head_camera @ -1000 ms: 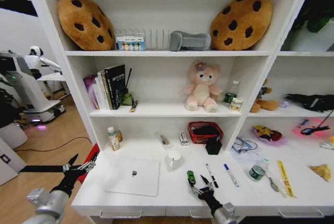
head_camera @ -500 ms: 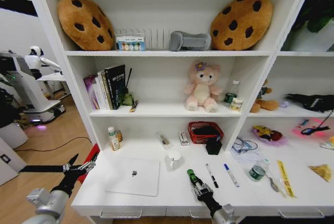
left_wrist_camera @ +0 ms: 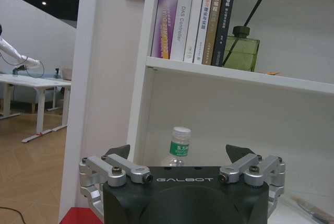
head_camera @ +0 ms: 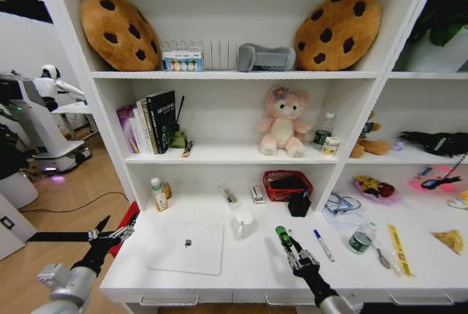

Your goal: Organize the objects on the table.

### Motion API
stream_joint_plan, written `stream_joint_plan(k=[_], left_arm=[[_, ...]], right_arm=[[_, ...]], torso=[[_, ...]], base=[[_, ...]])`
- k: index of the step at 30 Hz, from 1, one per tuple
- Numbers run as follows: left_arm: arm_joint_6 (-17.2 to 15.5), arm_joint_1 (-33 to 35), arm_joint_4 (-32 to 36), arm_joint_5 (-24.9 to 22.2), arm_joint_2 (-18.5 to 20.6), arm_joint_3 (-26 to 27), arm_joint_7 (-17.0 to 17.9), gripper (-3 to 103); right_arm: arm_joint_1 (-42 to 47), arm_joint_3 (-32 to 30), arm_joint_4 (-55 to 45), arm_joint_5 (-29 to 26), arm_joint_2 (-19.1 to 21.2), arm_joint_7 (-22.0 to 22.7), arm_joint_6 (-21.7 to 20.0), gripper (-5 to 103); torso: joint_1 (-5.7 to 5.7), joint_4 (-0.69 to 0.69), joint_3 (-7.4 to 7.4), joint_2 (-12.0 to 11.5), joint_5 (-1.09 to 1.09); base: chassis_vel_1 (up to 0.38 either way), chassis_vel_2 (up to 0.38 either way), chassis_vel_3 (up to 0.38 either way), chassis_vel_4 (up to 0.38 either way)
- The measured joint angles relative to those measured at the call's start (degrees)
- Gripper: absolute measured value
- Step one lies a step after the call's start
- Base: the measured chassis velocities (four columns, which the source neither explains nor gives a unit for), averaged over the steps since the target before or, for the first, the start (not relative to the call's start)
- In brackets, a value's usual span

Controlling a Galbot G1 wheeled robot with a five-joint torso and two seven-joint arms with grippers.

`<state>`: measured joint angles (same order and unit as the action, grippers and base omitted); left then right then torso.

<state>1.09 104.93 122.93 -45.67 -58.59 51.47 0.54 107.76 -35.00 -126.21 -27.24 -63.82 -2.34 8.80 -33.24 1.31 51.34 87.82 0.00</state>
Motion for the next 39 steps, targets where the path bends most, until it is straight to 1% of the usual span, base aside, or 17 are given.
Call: stream_joint_plan(k=[3, 4, 6, 7, 8, 10, 13, 14, 16, 17, 22, 24, 25, 26, 29, 31, 39], left_arm=[[0.00, 0.00, -0.01, 0.00, 0.01, 0.00, 0.00, 100], [0.00, 0.00, -0.01, 0.00, 0.01, 0.00, 0.00, 100], [0.00, 0.00, -0.01, 0.00, 0.01, -0.01, -0.01, 100], [0.00, 0.00, -0.01, 0.00, 0.01, -0.01, -0.01, 100], [0.00, 0.00, -0.01, 0.00, 0.01, 0.00, -0.01, 100], [0.00, 0.00, -0.01, 0.00, 0.01, 0.00, -0.01, 100], [0.00, 0.00, -0.02, 0.01, 0.01, 0.00, -0.01, 100], [0.00, 0.00, -0.02, 0.01, 0.01, 0.00, -0.01, 100], [0.01, 0.00, -0.01, 0.01, 0.01, 0.00, -0.01, 100], [0.01, 0.00, -0.01, 0.01, 0.01, 0.00, -0.01, 100], [0.01, 0.00, -0.02, 0.01, 0.01, 0.00, 0.00, 100], [0.01, 0.00, -0.02, 0.01, 0.01, -0.01, -0.01, 100], [0.01, 0.00, -0.02, 0.01, 0.01, -0.01, -0.01, 100], [0.01, 0.00, -0.02, 0.01, 0.01, 0.00, -0.01, 100], [0.01, -0.01, -0.01, 0.01, 0.01, 0.00, -0.01, 100], [0.01, 0.00, -0.01, 0.01, 0.01, -0.01, -0.01, 100], [0.01, 0.00, -0.01, 0.01, 0.01, 0.00, -0.01, 100]], right_arm=[[-3.80, -2.65, -5.06, -7.90, 6.11, 2.07, -3.93, 30], [-3.80, -2.65, -5.06, -7.90, 6.11, 2.07, -3.93, 30], [-9.40, -4.13, -5.75, -16.72, 11.70, 3.43, -6.61, 30], [-9.40, -4.13, -5.75, -16.72, 11.70, 3.43, -6.61, 30], [-14.80, -4.49, -5.64, -22.95, 16.34, 3.99, -8.09, 30], [-17.37, -4.31, -5.35, -25.34, 18.62, 4.15, -8.66, 30], [-29.69, -0.56, -2.08, -33.49, 27.58, 4.18, -10.33, 30], [-29.69, -0.56, -2.08, -33.49, 27.58, 4.18, -10.33, 30], [-40.18, 5.15, 2.14, -37.62, 31.07, 4.06, -11.06, 30], [-40.18, 5.15, 2.14, -37.62, 31.07, 4.06, -11.06, 30], [-55.09, 16.78, 8.61, -42.27, 32.04, 4.20, -12.04, 30], [-69.41, 30.03, 15.06, -44.26, 29.82, 4.46, -12.72, 30], [-69.41, 30.03, 15.06, -44.26, 29.82, 4.46, -12.72, 30], [-73.88, 35.00, 17.45, -44.55, 28.24, 4.47, -12.89, 30], [-77.89, 39.90, 19.70, -44.58, 26.13, 4.58, -13.04, 30], [-83.88, 46.95, 23.26, -44.79, 21.80, 5.57, -13.49, 30], [-90.25, 53.61, 28.55, -44.07, 17.29, 8.45, -14.07, 30]], torso=[[0.01, 0.00, 0.00, 0.00, 0.00], [0.01, 0.00, 0.00, 0.00, 0.00], [0.01, -0.01, 0.00, 0.00, 0.02], [0.01, -0.01, 0.00, 0.00, 0.02], [0.00, -0.01, 0.01, 0.00, 0.02], [0.00, -0.01, 0.01, 0.00, 0.02], [0.00, -0.02, 0.01, -0.01, 0.00], [0.00, -0.02, 0.01, -0.01, 0.00], [0.00, -0.01, 0.01, -0.01, 0.02], [0.00, -0.01, 0.01, -0.01, 0.02], [0.00, 0.00, 0.01, -0.01, 0.01], [0.00, -0.01, 0.01, -0.01, -0.01], [0.00, -0.01, 0.01, -0.01, -0.01], [0.00, -0.02, 0.01, -0.01, -0.01], [0.00, -0.02, 0.01, -0.01, -0.01], [0.00, -0.03, 0.01, -0.01, -0.01], [-0.01, -0.03, 0.01, -0.01, -0.02]], base=[[0.000, 0.000, 0.000, 0.000], [0.000, 0.000, 0.000, 0.000], [0.000, 0.000, 0.000, 0.000], [0.000, 0.000, 0.000, 0.000], [0.000, 0.000, 0.000, 0.000], [0.000, 0.000, 0.000, 0.000], [0.000, 0.000, 0.000, 0.000], [0.000, 0.000, 0.000, 0.000], [0.000, 0.000, 0.000, 0.000], [0.000, 0.000, 0.000, 0.000], [0.000, 0.000, 0.000, 0.000], [0.000, 0.000, 0.000, 0.000], [0.000, 0.000, 0.000, 0.000], [0.000, 0.000, 0.000, 0.000], [0.000, 0.000, 0.000, 0.000], [0.000, 0.000, 0.000, 0.000], [0.000, 0.000, 0.000, 0.000]])
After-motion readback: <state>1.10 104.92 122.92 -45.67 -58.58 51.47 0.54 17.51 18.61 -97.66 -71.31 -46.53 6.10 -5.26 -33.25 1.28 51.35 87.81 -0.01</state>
